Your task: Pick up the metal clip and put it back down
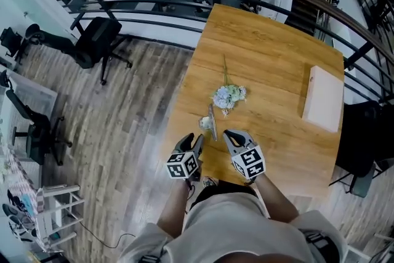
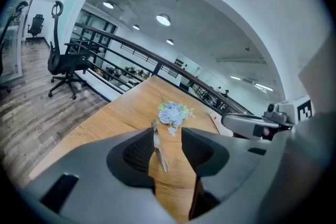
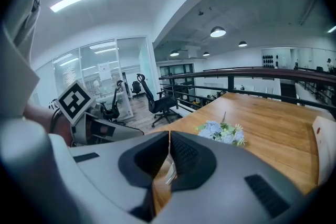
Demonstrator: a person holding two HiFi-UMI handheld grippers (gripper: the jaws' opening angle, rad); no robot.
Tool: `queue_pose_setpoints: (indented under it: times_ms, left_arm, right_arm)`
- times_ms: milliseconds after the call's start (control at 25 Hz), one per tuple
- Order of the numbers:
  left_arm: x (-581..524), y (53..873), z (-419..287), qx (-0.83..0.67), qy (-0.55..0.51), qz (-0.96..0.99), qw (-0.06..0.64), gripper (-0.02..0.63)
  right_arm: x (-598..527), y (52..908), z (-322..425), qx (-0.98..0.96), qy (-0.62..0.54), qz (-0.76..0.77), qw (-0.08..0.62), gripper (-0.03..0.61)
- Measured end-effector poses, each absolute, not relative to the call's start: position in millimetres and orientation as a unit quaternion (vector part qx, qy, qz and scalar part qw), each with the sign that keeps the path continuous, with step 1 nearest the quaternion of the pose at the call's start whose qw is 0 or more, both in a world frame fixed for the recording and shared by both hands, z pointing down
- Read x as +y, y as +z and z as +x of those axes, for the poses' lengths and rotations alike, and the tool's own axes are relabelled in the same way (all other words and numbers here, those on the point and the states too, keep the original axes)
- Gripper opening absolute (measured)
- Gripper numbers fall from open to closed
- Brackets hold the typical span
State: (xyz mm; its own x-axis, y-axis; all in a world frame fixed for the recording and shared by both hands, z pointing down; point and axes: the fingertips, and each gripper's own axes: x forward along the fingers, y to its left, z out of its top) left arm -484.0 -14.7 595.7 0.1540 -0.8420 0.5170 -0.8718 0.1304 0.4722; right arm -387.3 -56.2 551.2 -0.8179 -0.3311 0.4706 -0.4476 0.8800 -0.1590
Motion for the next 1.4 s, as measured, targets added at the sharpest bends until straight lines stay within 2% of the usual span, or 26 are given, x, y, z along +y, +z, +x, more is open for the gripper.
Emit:
queue_pose_setpoints:
  times_ms: [200, 360, 800, 1400]
  left_arm:
    - [13.0, 560.8, -461.9, -0.639, 0.022, 0.690, 0.339, 0.084]
    - [42.2, 549.4, -443.3, -0.639, 0.037, 0.702, 0.314, 0.041]
    - [81.2, 524.7, -402.8, -0.633, 0.057, 0.724, 0.270, 0.032]
    - [57.7, 432.4, -345.7, -0.676, 0.022, 0.715, 0.177, 0.029]
  right_arm:
    - [-14.1, 535.6, -383.2, -0.946, 0.131, 0.213, 0.207, 0.028]
    - [22.0, 528.5, -368.0, -0.945, 0.135, 0.228, 0.193, 0.028]
    - [64.8, 515.9, -328.0, -0.939, 0.130, 0.257, 0.190, 0.028]
    - [30.8, 418.4, -272.6, -0.956, 0.048, 0.270, 0.106, 0.026]
